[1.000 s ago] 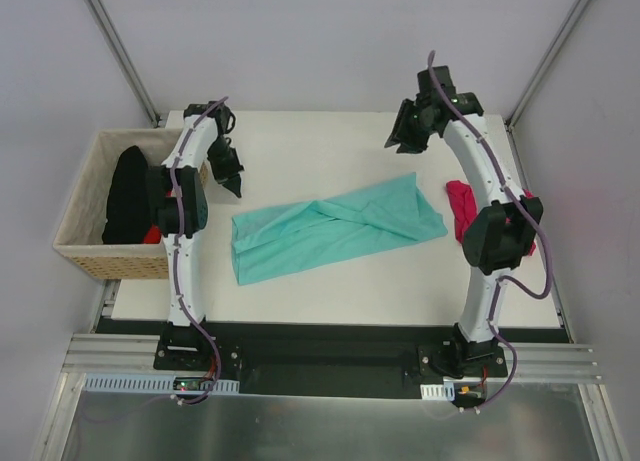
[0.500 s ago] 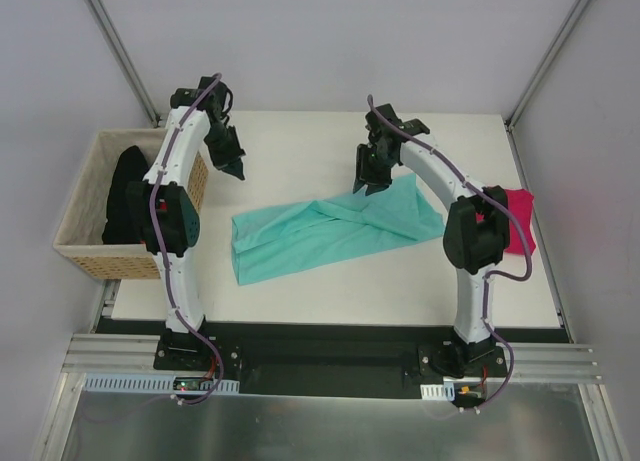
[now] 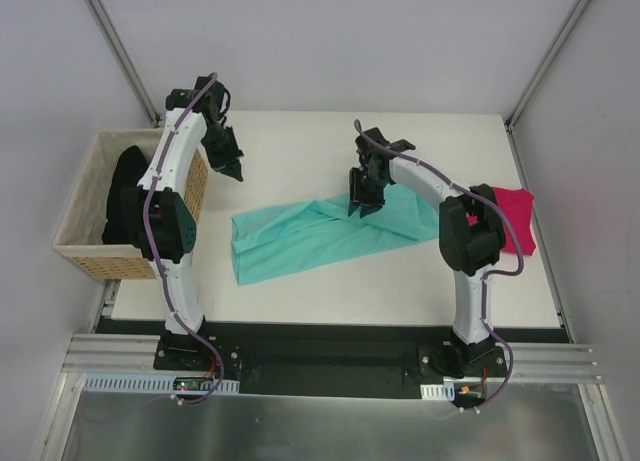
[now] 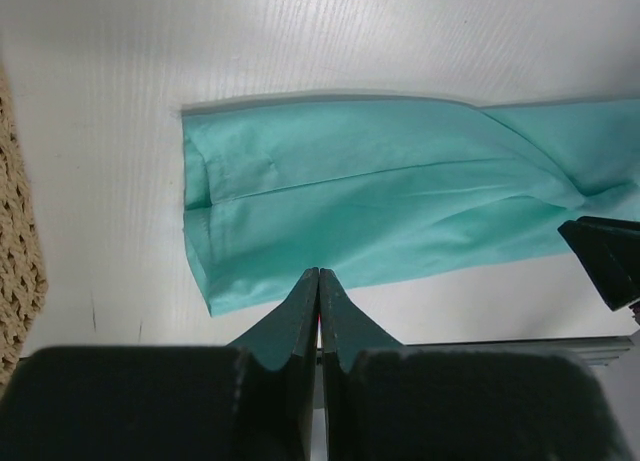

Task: Fold and stack the t-shirts
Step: Fold the other side of the tshirt into a rectangle

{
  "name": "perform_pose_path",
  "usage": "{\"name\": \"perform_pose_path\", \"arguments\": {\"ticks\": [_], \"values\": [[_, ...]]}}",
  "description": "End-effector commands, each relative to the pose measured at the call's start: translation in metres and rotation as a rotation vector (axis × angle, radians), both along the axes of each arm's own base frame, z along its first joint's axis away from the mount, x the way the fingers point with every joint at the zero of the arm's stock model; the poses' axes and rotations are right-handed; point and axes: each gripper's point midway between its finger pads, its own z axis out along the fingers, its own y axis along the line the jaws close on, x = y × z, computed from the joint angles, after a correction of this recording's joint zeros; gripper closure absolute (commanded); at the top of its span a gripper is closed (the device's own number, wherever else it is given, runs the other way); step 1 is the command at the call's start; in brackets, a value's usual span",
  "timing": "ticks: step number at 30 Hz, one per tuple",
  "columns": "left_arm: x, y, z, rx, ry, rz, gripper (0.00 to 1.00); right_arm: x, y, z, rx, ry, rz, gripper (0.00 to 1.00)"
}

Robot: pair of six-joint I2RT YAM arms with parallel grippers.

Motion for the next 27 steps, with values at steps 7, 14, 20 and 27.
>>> {"name": "perform_pose_path", "arguments": {"ticks": [7, 14, 20, 27], "values": [[-0.024, 0.004, 0.015, 0.026, 0.008, 0.009, 0.99, 0.027, 0.005, 0.030, 0.031, -0.086, -0.011, 0.60], [-0.026, 0.005, 0.015, 0.037, 0.011, 0.006, 0.99, 0.041, -0.020, 0.022, 0.016, -0.075, -0.064, 0.61], [-0.025, 0.006, 0.014, 0.041, 0.016, 0.004, 0.99, 0.053, -0.043, 0.016, 0.016, -0.064, -0.124, 0.61], [-0.023, 0.005, 0.015, 0.038, 0.020, 0.005, 0.99, 0.055, -0.050, 0.010, 0.020, -0.049, -0.140, 0.61]]}}
